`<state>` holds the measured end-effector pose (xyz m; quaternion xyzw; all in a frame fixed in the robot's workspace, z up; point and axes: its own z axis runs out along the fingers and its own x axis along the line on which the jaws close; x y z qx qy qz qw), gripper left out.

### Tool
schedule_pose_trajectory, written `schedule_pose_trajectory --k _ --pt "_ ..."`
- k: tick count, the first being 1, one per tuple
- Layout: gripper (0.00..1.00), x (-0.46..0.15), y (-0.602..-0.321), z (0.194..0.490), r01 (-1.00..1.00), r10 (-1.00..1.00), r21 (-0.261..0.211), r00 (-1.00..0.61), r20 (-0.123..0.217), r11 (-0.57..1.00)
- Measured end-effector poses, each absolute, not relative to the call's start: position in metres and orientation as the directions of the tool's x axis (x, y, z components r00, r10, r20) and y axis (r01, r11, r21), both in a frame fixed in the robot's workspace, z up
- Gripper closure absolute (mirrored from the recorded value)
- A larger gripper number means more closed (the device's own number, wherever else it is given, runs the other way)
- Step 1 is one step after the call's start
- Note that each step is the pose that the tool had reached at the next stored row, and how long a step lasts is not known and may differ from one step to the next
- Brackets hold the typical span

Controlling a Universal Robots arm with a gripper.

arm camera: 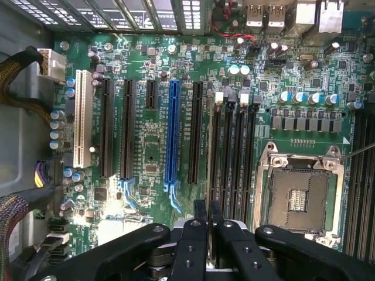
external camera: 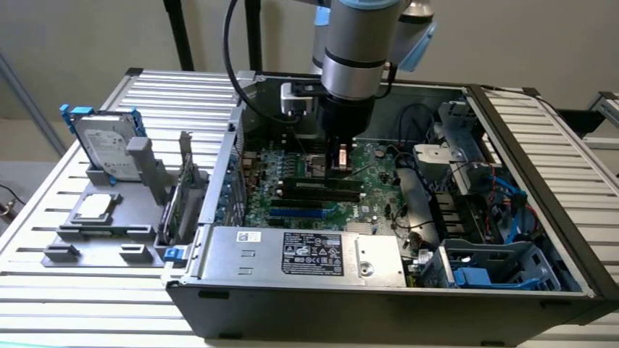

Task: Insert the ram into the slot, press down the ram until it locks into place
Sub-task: 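Insert the ram into the slot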

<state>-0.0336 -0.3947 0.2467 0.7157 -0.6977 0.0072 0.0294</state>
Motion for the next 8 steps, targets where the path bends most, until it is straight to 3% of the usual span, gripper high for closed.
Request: schedule_pose_trajectory --k 8 --pt "0.87 -0.0379 -0.3936 0.2429 -1.0 -0.998 0.009 0.028 0.054 -0.028"
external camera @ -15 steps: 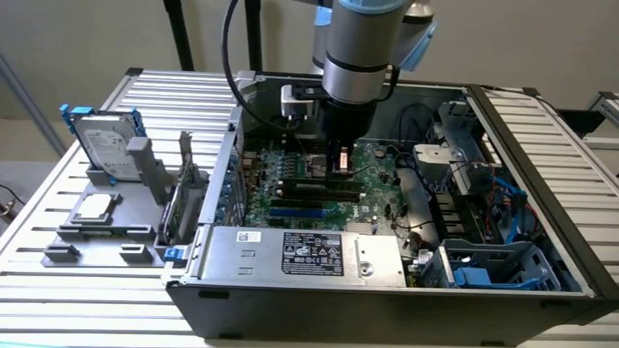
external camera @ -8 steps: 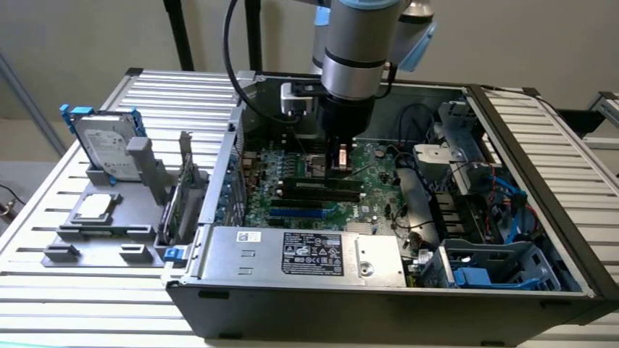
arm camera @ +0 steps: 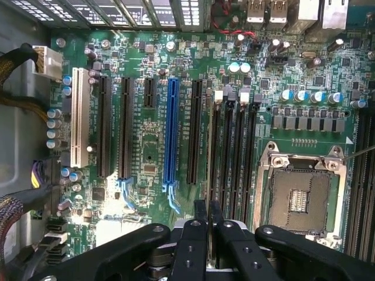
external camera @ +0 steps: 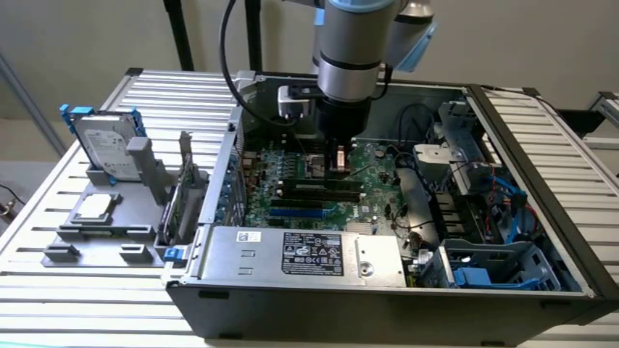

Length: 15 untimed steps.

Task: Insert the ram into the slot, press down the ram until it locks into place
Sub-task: 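Insert the ram into the slot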

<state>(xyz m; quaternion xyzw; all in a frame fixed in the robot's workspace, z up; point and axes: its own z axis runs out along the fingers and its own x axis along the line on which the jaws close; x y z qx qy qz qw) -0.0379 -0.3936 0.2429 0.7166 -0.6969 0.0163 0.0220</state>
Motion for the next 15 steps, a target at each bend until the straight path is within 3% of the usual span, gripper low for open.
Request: schedule_pose_trajectory --k 15 --pt "0.87 -0.0387 -0.3881 0.2368 -1.0 -0.998 0.004 0.029 0.059 -0.029"
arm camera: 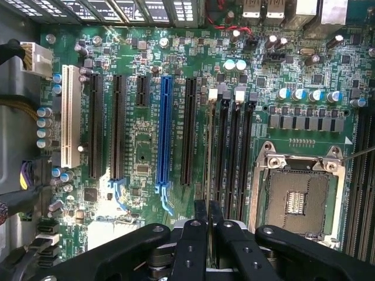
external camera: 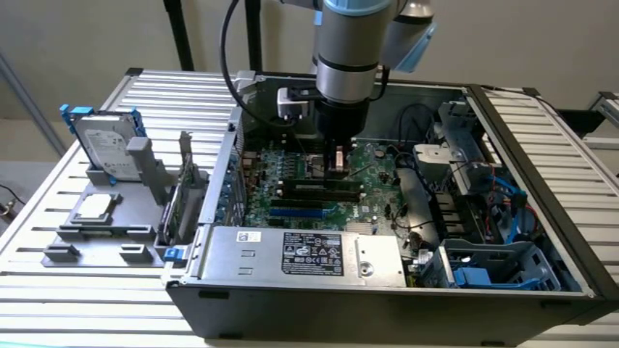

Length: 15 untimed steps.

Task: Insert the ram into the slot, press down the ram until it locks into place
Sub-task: 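Insert the ram into the slot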

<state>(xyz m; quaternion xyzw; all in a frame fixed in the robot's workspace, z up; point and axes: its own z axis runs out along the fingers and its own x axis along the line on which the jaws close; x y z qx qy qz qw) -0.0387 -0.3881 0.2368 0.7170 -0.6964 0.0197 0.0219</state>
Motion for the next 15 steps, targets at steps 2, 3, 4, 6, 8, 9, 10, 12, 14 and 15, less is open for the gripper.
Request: schedule_pose_trajectory --k 2,3,4,6,8,9,10,12,14,15 --pt "0.87 -0.0387 -0.3879 0.2354 -1.0 -0.998 0.004 0.029 0.06 -0.029" --pt "0.87 -0.0387 -0.3878 0.2348 -1.0 -0.998 0.004 0.029 0.061 -0.029" --pt "0.87 -0.0387 -0.3877 0.2344 -1.0 -0.998 0.004 0.029 0.062 -0.029" --pt "0.87 -0.0387 -0.3876 0.2336 -1.0 -0.998 0.004 0.029 0.063 -0.029" --pt "0.87 -0.0387 -0.3875 0.233 -1.0 -0.997 0.004 0.029 0.065 -0.029" --pt "0.87 -0.0387 -0.3874 0.2328 -1.0 -0.997 0.004 0.029 0.065 -0.028" --pt "0.87 -0.0387 -0.3872 0.2325 -1.0 -0.997 0.004 0.028 0.066 -0.028" --pt "0.87 -0.0387 -0.387 0.232 -1.0 -0.997 0.004 0.027 0.066 -0.027" --pt "0.87 -0.0387 -0.3868 0.2315 -1.0 -0.997 0.004 0.026 0.067 -0.026" --pt "0.87 -0.0387 -0.3867 0.2314 -1.0 -0.997 0.004 0.025 0.067 -0.024"
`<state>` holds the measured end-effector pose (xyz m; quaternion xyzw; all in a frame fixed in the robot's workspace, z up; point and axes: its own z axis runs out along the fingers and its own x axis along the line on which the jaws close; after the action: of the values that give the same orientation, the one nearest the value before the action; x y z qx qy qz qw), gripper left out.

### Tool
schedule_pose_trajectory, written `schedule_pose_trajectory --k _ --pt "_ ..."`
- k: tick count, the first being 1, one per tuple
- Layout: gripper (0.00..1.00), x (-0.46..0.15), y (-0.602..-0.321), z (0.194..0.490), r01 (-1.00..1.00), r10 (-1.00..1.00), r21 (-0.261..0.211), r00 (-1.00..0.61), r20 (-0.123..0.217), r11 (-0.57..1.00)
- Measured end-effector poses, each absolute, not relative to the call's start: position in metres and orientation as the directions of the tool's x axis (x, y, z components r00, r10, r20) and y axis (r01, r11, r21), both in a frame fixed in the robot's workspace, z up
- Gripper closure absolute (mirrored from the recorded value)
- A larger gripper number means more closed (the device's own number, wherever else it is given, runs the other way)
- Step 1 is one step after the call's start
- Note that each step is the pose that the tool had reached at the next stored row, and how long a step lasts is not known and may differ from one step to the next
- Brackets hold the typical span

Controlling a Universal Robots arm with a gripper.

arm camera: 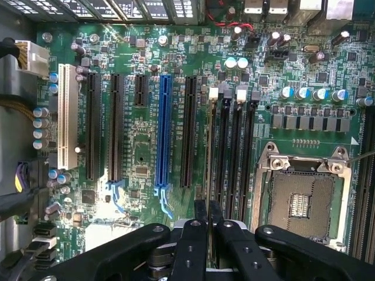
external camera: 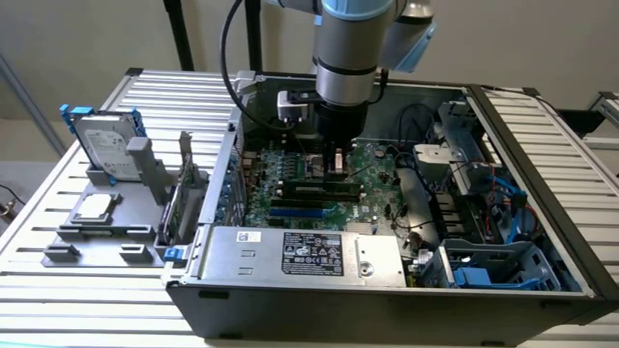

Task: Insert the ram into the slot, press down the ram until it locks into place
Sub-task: 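Insert the ram into the slot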

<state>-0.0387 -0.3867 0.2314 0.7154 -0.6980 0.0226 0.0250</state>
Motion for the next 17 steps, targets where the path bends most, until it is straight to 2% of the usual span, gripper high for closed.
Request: schedule_pose_trajectory --k 17 --pt "0.87 -0.0387 -0.3853 0.228 -1.0 -0.997 0.004 0.011 0.071 -0.01"
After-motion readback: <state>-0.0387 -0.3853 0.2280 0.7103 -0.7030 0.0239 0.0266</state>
